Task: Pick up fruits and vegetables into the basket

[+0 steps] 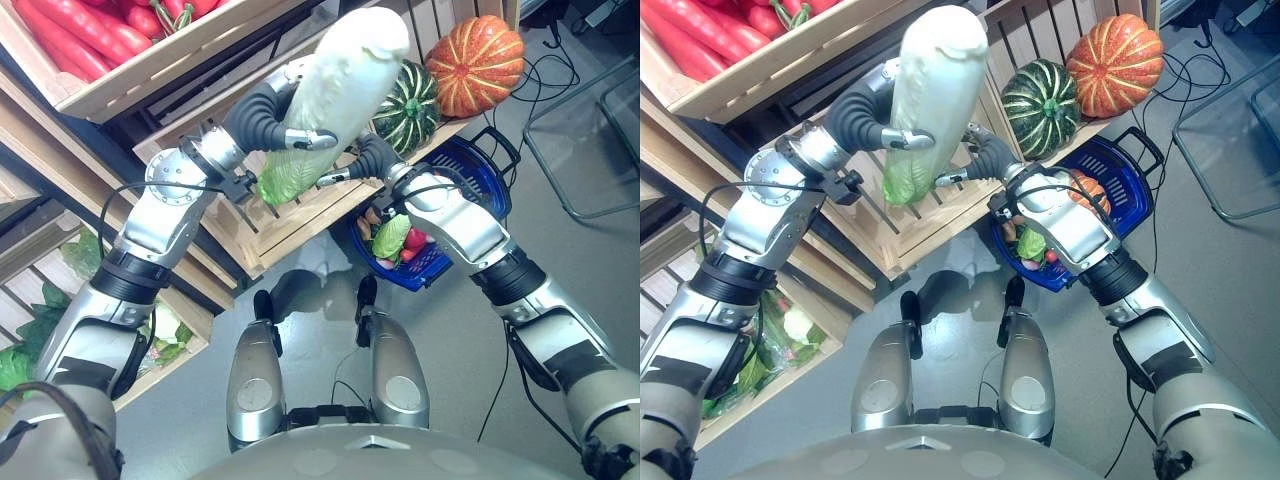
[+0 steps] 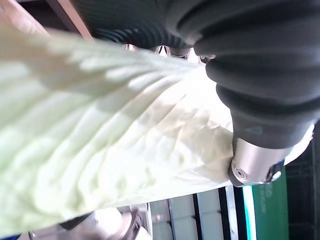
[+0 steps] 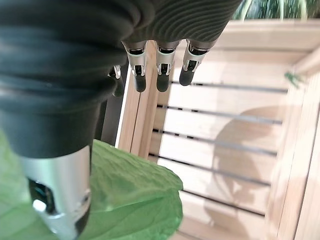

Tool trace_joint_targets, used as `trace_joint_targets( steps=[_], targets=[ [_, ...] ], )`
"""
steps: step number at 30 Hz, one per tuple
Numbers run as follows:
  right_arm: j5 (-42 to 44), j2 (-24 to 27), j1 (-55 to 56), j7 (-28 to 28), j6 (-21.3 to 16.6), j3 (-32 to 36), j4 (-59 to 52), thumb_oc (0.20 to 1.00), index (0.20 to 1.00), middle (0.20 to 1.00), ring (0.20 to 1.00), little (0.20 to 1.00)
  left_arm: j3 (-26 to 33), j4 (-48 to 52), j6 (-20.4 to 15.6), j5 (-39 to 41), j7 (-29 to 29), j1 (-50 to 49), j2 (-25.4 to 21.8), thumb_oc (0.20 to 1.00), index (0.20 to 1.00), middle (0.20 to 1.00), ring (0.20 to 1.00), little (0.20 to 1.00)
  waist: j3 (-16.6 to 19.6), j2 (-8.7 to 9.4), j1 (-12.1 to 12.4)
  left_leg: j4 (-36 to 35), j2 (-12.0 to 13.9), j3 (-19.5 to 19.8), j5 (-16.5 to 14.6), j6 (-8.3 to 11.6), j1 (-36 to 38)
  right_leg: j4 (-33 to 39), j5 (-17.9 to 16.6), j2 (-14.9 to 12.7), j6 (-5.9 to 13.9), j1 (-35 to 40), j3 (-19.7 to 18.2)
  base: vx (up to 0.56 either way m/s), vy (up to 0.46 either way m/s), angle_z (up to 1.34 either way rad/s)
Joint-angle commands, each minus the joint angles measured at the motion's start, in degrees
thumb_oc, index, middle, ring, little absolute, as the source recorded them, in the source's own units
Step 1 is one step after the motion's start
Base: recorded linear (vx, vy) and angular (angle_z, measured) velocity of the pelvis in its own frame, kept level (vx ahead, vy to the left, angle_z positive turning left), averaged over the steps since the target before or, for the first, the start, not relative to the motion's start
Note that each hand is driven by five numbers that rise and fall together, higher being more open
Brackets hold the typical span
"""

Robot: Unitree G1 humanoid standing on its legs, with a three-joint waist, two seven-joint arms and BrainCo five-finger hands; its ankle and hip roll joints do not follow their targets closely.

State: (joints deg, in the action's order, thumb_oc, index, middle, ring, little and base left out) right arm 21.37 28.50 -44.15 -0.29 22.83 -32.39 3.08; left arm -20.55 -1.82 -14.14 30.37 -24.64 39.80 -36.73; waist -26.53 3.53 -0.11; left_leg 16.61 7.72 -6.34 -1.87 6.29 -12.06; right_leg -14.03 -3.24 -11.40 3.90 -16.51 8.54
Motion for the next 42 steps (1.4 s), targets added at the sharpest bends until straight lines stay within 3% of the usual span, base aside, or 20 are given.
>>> trace_joint_targets(
  steps=[1, 6, 12, 15, 32, 36, 42],
  targets=[
    [2.11, -5.91, -5.71, 1.95, -4.06, -1.03, -1.90, 1.000, 1.000, 1.000, 1.000, 1.000, -6.13, 7.56, -6.27, 4.99, -3.68, -1.26, 7.09, 0.200, 0.200, 0.200, 0.200, 0.200, 5.49, -0.37, 0.82, -0.41, -0.48, -1.17, 0.06, -2.06, 0.30, 2.54, 0.78, -2.58, 1.58, 5.30, -0.62, 0.00, 0.000, 0.00],
    [2.56, -3.70, -5.77, 6.92, -4.53, -2.15, -6.13, 1.000, 1.000, 1.000, 1.000, 1.000, -6.30, 7.64, -7.38, 2.69, -3.89, -1.42, 5.27, 0.200, 0.200, 0.200, 0.200, 0.200, 5.68, -0.37, 0.73, -0.40, -0.39, -1.12, 0.07, -1.94, 0.39, 2.31, 0.83, -2.65, 1.74, 5.09, -0.75, 0.00, 0.002, 0.01],
    [3.75, -0.42, -4.39, 7.35, -5.12, -1.61, -9.21, 1.000, 1.000, 1.000, 1.000, 1.000, -4.90, 7.75, -8.91, 2.04, -1.91, -2.87, 2.41, 0.200, 0.200, 0.200, 0.200, 0.200, 5.95, -0.46, 0.47, -0.83, -0.22, -1.36, 0.22, -1.82, 0.90, 2.56, 0.77, -2.68, 1.94, 5.29, -0.88, 0.00, 0.002, 0.01],
    [5.53, 2.50, -1.43, 8.42, -5.75, 1.09, -11.82, 1.000, 1.000, 1.000, 1.000, 1.000, -1.51, 8.31, -10.99, 2.49, -0.35, -5.64, 0.89, 0.200, 0.200, 0.200, 0.200, 0.200, 6.28, -0.38, 0.28, -1.12, -0.15, -1.42, 0.26, -1.62, 1.26, 2.69, 0.82, -2.74, 2.15, 5.54, -0.87, 0.00, 0.000, 0.00],
    [17.48, 6.33, 7.02, 14.42, -6.88, 9.06, -15.98, 1.000, 1.000, 1.000, 1.000, 1.000, 8.05, 7.38, -14.12, 7.95, 4.97, -12.40, 0.90, 0.200, 0.200, 0.200, 0.200, 0.200, 8.00, 1.58, 0.59, -2.82, 0.38, -1.28, 0.45, -1.00, 3.96, 4.19, 0.90, -2.21, 2.61, 8.47, -0.44, 0.01, -0.012, 0.01],
    [18.81, 5.94, 8.37, 13.79, -7.03, 10.08, -16.39, 1.000, 1.000, 1.000, 1.000, 1.000, 9.97, 7.53, -14.31, 10.76, 6.08, -13.53, 2.05, 0.200, 0.200, 0.200, 0.200, 0.200, 8.29, 1.99, 0.80, -3.19, 0.49, -1.16, 0.49, -0.91, 4.55, 4.50, 0.89, -2.08, 2.72, 9.16, -0.36, 0.03, -0.035, 0.07],
    [11.00, 5.32, 9.51, 6.85, -8.86, 12.34, -15.66, 1.000, 1.000, 1.000, 1.000, 1.000, 11.84, 7.50, -13.87, 14.23, 8.62, -15.60, 5.17, 0.200, 0.200, 0.200, 0.200, 0.200, 8.55, 2.65, 0.87, -3.39, 0.71, -0.85, 0.39, -0.88, 5.29, 4.90, 0.80, -1.79, 2.82, 10.15, -0.29, 0.02, -0.026, 0.02]
  ],
)
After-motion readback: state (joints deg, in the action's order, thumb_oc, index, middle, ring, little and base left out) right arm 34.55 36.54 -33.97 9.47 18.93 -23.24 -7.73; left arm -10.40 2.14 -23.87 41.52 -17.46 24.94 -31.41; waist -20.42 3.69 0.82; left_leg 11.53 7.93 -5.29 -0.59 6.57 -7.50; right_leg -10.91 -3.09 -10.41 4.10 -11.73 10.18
